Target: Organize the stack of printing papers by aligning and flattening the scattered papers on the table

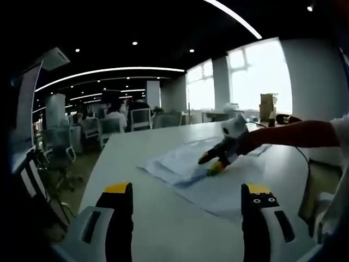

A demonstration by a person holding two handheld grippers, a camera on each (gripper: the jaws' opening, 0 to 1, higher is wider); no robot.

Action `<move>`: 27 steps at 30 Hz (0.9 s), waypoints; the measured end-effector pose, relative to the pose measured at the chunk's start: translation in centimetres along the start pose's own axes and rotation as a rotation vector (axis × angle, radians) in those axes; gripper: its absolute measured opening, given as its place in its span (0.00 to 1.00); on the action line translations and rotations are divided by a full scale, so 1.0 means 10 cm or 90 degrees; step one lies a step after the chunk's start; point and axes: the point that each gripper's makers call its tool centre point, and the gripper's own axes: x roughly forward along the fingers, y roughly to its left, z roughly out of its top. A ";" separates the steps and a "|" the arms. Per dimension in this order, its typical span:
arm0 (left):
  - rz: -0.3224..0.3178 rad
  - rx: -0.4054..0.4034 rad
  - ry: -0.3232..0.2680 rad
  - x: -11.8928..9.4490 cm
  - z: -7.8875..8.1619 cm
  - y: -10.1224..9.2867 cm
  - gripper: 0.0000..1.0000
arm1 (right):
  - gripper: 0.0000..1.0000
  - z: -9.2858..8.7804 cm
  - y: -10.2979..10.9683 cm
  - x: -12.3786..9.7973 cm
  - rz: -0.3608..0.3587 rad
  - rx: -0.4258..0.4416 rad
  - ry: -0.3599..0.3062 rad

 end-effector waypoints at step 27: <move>-0.009 0.003 0.004 0.03 0.02 -0.05 0.84 | 0.00 -0.02 0.47 0.05 0.075 -0.041 0.007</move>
